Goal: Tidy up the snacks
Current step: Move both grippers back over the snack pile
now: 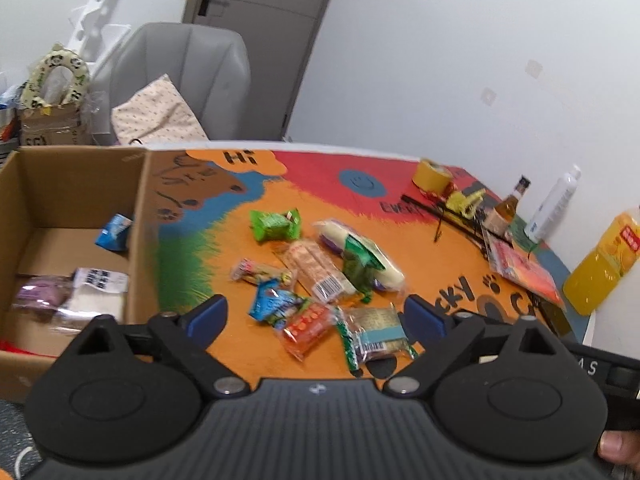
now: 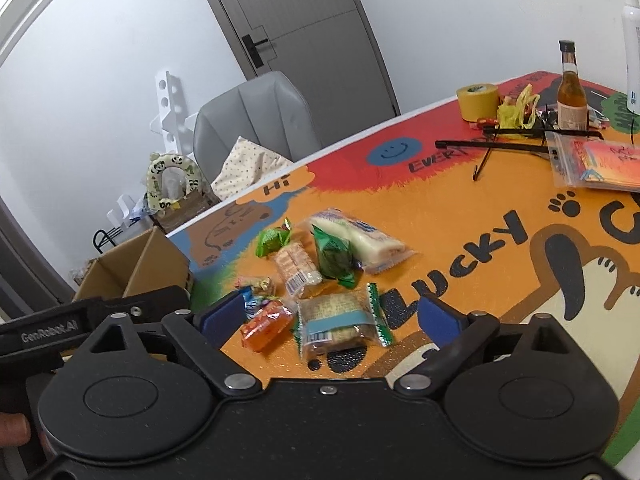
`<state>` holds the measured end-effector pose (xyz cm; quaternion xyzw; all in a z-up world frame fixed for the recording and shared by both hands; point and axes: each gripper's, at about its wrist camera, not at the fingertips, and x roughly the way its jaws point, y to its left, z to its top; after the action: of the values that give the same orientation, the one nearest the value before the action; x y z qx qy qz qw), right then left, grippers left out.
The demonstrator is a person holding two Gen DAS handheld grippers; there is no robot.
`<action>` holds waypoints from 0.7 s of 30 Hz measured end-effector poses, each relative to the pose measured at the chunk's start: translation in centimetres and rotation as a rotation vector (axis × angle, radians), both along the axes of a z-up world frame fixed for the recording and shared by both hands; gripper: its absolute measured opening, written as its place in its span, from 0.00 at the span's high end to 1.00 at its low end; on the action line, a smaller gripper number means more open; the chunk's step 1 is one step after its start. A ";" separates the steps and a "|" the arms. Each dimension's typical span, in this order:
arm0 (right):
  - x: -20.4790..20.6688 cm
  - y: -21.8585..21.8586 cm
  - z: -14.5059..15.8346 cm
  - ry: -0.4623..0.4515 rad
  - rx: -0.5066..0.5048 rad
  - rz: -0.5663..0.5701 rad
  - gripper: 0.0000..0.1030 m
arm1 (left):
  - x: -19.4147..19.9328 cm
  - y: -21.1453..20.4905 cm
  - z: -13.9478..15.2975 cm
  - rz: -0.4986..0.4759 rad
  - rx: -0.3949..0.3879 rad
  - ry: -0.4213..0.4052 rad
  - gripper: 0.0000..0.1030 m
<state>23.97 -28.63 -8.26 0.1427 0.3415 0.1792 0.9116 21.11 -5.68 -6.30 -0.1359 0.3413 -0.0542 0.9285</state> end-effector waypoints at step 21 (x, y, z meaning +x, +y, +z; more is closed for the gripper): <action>3.3 -1.3 -4.6 0.117 0.033 -0.030 0.21 | 5.7 -1.9 -6.2 -0.033 0.022 0.108 0.55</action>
<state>27.26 -29.94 -12.88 0.1734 0.3890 0.1623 0.8901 26.83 -7.60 -12.45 -0.1225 0.3940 -0.0584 0.9091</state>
